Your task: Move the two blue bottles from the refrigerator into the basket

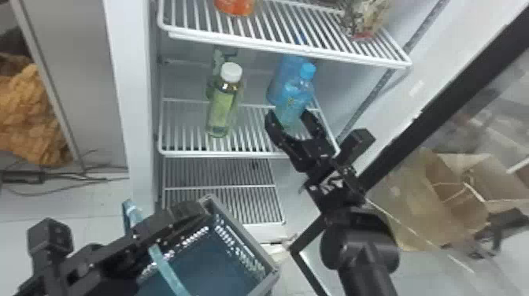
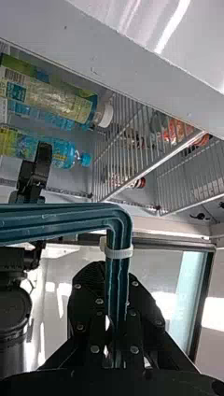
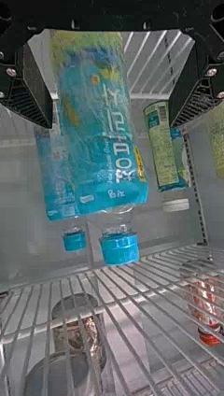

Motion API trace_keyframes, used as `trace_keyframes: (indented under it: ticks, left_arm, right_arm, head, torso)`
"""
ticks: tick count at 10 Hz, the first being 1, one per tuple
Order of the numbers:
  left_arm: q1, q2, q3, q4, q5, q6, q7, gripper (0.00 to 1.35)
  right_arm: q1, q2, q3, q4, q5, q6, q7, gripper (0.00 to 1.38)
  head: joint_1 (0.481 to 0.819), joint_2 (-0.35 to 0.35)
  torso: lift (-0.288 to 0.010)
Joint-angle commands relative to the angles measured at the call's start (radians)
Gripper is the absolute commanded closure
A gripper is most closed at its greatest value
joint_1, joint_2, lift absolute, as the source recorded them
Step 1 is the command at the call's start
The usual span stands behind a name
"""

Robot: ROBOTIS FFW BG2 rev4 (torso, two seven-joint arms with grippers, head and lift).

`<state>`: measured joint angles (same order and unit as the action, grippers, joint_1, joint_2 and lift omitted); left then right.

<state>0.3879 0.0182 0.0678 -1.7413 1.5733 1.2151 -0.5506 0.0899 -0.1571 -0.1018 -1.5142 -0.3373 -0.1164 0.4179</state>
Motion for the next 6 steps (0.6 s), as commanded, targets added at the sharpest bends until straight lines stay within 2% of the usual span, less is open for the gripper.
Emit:
trace_keyframes:
  ticks: [1, 2, 3, 4, 5, 6]
  left_arm:
    - [0.002, 0.0, 0.0, 0.0, -0.002, 0.002, 0.0, 1.16]
    - [0.002, 0.0, 0.002, 0.0, -0.004, 0.002, 0.0, 1.16]
    - [0.002, 0.0, 0.004, 0.0, -0.006, 0.005, 0.0, 1.16]
    - [0.002, 0.0, 0.004, 0.0, -0.008, 0.007, 0.0, 1.16]
    - [0.002, 0.0, 0.004, 0.0, -0.008, 0.007, 0.0, 1.16]
    - [0.002, 0.0, 0.004, 0.0, -0.008, 0.007, 0.0, 1.16]
  right_arm:
    - [-0.014, -0.001, 0.0, 0.008, -0.002, 0.011, -0.004, 0.16]
    - [-0.021, -0.002, 0.0, 0.008, 0.008, 0.035, -0.008, 0.24]
    - [-0.029, -0.002, 0.0, 0.013, 0.004, 0.038, -0.015, 0.49]
    - [-0.031, -0.002, -0.002, 0.018, -0.004, 0.038, -0.019, 0.81]
    - [-0.033, -0.004, -0.002, 0.016, -0.002, 0.048, -0.019, 0.97]
    - [-0.033, -0.007, -0.002, 0.006, 0.002, 0.067, -0.019, 1.22]
  head:
    - [0.695, -0.338]
    - [0.695, -0.338]
    - [0.695, -0.338]
    - [0.695, -0.337]
    - [0.695, -0.338]
    - [0.695, -0.34]
  torso:
    - [-0.216]
    - [-0.216]
    - [-0.216]
    - [-0.216]
    - [-0.216]
    - [-0.216]
